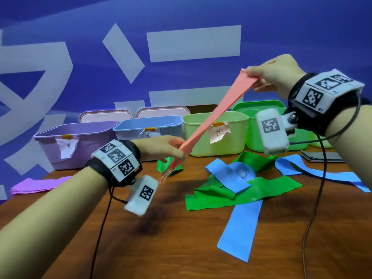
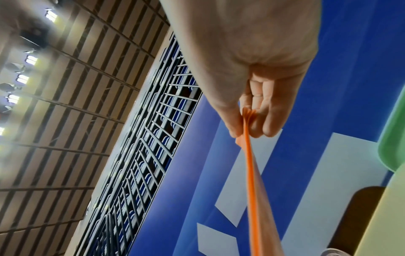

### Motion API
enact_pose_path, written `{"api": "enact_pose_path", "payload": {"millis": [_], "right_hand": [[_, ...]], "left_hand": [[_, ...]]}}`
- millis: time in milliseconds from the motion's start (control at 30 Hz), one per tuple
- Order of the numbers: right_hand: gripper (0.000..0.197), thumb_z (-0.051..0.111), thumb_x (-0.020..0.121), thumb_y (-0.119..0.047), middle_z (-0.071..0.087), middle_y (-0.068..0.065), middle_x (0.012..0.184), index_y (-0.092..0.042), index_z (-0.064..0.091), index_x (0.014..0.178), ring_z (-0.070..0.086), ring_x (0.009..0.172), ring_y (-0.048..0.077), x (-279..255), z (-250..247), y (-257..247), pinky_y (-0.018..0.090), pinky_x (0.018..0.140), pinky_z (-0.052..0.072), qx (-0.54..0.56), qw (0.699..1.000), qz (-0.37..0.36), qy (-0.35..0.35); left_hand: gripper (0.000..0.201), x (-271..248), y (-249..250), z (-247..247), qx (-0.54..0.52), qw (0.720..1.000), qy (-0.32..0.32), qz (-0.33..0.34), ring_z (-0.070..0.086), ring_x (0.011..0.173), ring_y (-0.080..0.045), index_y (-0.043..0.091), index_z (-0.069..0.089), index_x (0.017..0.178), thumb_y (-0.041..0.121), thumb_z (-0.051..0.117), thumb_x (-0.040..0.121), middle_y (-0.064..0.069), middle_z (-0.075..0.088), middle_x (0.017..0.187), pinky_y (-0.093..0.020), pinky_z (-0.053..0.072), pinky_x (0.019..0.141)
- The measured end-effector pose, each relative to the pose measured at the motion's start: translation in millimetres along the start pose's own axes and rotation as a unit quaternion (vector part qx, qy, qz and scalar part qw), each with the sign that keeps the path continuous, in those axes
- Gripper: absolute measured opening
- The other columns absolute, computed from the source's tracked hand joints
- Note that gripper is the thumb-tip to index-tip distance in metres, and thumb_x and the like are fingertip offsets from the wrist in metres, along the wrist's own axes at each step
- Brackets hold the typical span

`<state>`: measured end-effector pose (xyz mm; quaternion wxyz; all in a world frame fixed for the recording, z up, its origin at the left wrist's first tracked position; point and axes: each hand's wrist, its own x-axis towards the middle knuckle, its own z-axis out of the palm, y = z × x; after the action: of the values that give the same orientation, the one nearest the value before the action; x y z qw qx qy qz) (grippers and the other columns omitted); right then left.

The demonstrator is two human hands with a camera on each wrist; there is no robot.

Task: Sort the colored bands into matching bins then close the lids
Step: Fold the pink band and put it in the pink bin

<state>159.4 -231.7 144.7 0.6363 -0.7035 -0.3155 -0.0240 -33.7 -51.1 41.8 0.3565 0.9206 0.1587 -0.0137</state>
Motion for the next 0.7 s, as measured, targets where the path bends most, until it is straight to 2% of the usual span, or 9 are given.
{"api": "enact_pose_path", "payload": {"millis": [100, 267, 333, 400, 467, 533, 600, 633, 700], "right_hand": [[0.024, 0.068, 0.084, -0.013, 0.055, -0.004, 0.035, -0.007, 0.052, 0.067, 0.053, 0.031, 0.003, 1, 3, 17, 0.015, 0.037, 0.047, 0.009, 1.0, 0.02, -0.016], [0.023, 0.067, 0.085, -0.014, 0.055, -0.007, 0.035, -0.008, 0.051, 0.069, 0.054, 0.034, 0.003, 0, 0, 36, 0.014, 0.038, 0.047, 0.03, 0.999, 0.037, -0.02], [0.024, 0.067, 0.085, -0.014, 0.054, -0.007, 0.035, -0.008, 0.051, 0.068, 0.054, 0.034, 0.002, 3, -5, 45, 0.014, 0.038, 0.048, 0.034, 0.998, 0.045, -0.01], [0.025, 0.067, 0.085, -0.014, 0.054, -0.008, 0.034, -0.008, 0.051, 0.068, 0.054, 0.033, 0.002, 8, -13, 55, 0.014, 0.039, 0.048, 0.039, 0.998, 0.057, 0.007], [0.027, 0.067, 0.085, -0.015, 0.053, -0.008, 0.033, -0.009, 0.05, 0.066, 0.053, 0.033, 0.001, 13, -25, 68, 0.014, 0.039, 0.048, 0.048, 0.996, 0.074, 0.03], [0.027, 0.067, 0.085, -0.016, 0.052, -0.008, 0.032, -0.009, 0.049, 0.066, 0.052, 0.031, 0.001, 17, -36, 82, 0.014, 0.039, 0.048, 0.047, 0.993, 0.096, 0.042], [0.026, 0.066, 0.086, -0.017, 0.051, -0.008, 0.031, -0.009, 0.05, 0.067, 0.051, 0.03, 0.001, 21, -43, 99, 0.013, 0.039, 0.048, 0.038, 0.991, 0.12, 0.039], [0.026, 0.066, 0.086, -0.019, 0.051, -0.008, 0.031, -0.01, 0.05, 0.067, 0.05, 0.029, 0.0, 23, -46, 108, 0.012, 0.038, 0.048, 0.032, 0.99, 0.134, 0.032], [0.025, 0.064, 0.087, -0.025, 0.051, -0.009, 0.032, -0.012, 0.051, 0.07, 0.05, 0.029, -0.001, 27, -46, 126, 0.011, 0.037, 0.046, 0.013, 0.985, 0.172, 0.001]], "left_hand": [[0.032, 1, -13, -4, 0.014, 0.999, -0.036, -0.023, 0.053, 0.08, -0.009, 0.027, 0.058, 0.081, 0.04, 0.062, 0.051, 0.016, 0.058, 0.069, -0.037, 0.042, 0.085], [0.019, 7, -18, 0, 0.002, 0.998, -0.067, -0.019, 0.054, 0.067, 0.001, 0.022, 0.048, 0.08, 0.02, 0.058, 0.065, 0.022, 0.057, 0.062, -0.017, 0.041, 0.067], [0.028, 13, -23, 0, -0.023, 0.998, -0.062, -0.021, 0.06, 0.063, -0.003, 0.016, 0.047, 0.084, 0.023, 0.066, 0.064, 0.015, 0.062, 0.066, -0.02, 0.046, 0.064], [0.05, 19, -29, 0, -0.051, 0.997, -0.052, -0.037, 0.064, 0.063, -0.011, 0.015, 0.049, 0.089, 0.035, 0.078, 0.053, 0.007, 0.065, 0.07, -0.023, 0.051, 0.061], [0.073, 26, -37, -3, -0.048, 0.997, -0.038, -0.047, 0.063, 0.067, -0.008, 0.017, 0.054, 0.092, 0.048, 0.085, 0.034, 0.008, 0.066, 0.074, -0.021, 0.051, 0.06], [0.082, 33, -48, -7, -0.071, 0.996, -0.012, -0.046, 0.062, 0.07, -0.004, 0.018, 0.06, 0.09, 0.057, 0.088, 0.024, 0.008, 0.066, 0.077, -0.018, 0.051, 0.062], [0.068, 42, -55, -12, -0.141, 0.989, 0.006, -0.052, 0.063, 0.071, -0.005, 0.016, 0.063, 0.087, 0.05, 0.091, 0.035, 0.008, 0.068, 0.073, -0.022, 0.054, 0.067], [0.048, 48, -56, -14, -0.178, 0.982, 0.018, -0.055, 0.062, 0.074, -0.008, 0.015, 0.062, 0.087, 0.038, 0.087, 0.054, 0.007, 0.068, 0.071, -0.027, 0.054, 0.073], [0.007, 60, -57, -19, -0.245, 0.965, 0.056, -0.07, 0.059, 0.076, -0.012, 0.013, 0.058, 0.09, 0.013, 0.062, 0.085, 0.005, 0.067, 0.071, -0.035, 0.05, 0.082]]}}
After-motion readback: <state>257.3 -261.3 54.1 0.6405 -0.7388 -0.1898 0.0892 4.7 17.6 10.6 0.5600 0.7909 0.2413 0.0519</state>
